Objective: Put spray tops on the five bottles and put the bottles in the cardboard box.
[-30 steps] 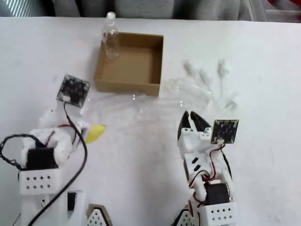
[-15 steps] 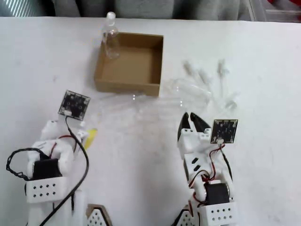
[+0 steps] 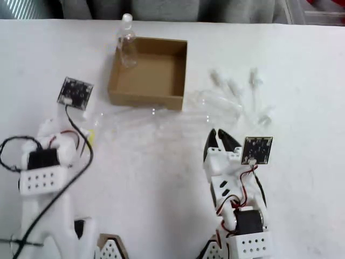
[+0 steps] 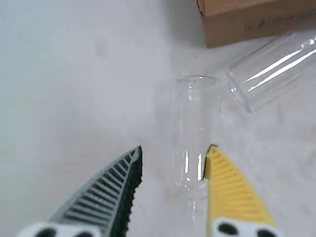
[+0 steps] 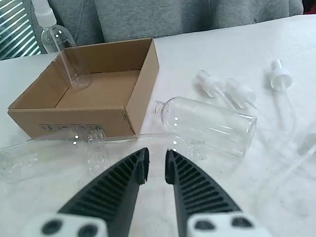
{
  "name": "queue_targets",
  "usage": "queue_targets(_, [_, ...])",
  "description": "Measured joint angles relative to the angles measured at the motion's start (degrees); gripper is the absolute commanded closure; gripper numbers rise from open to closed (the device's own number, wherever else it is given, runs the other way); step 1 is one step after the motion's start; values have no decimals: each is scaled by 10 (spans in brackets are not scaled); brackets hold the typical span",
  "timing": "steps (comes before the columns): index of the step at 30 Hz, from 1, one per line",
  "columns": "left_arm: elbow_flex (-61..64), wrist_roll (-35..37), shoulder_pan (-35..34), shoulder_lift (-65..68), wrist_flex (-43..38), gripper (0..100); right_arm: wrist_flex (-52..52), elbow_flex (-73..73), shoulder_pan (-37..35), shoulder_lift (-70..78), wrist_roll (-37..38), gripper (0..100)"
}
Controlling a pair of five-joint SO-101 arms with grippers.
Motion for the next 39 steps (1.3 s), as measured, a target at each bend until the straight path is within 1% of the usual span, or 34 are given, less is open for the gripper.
queue_targets(2, [-33, 2, 0, 54, 0, 771, 0, 0, 0, 0, 0, 946])
queue_targets(8, [-107, 40, 1, 171, 0, 770, 0, 0, 0, 0, 0, 946])
queue_targets(15, [-138, 45, 22, 251, 0, 774, 0, 0, 0, 0, 0, 946])
queue_targets(18, [-150, 45, 17, 252, 0, 774, 0, 0, 0, 0, 2, 946])
queue_targets(20, [-161, 45, -1, 246, 11, 774, 0, 0, 0, 0, 2, 946])
queue_targets(24, [-201, 45, -55, 193, 81, 774, 0, 0, 0, 0, 6, 946])
queue_targets(26, [-211, 46, -81, 164, 120, 774, 6, 0, 1, 0, 32, 946])
queue_targets(29, [-206, 46, -106, 136, 161, 774, 29, 0, 0, 0, 91, 946])
queue_targets(33, [-138, 46, -143, 117, 161, 774, 67, -4, 1, 0, 140, 946])
queue_targets(36, [-69, 46, -171, 113, 120, 774, 114, -11, -2, 0, 168, 946])
queue_targets(39, [-5, 46, -197, 113, 73, 774, 156, -11, -25, 0, 185, 946])
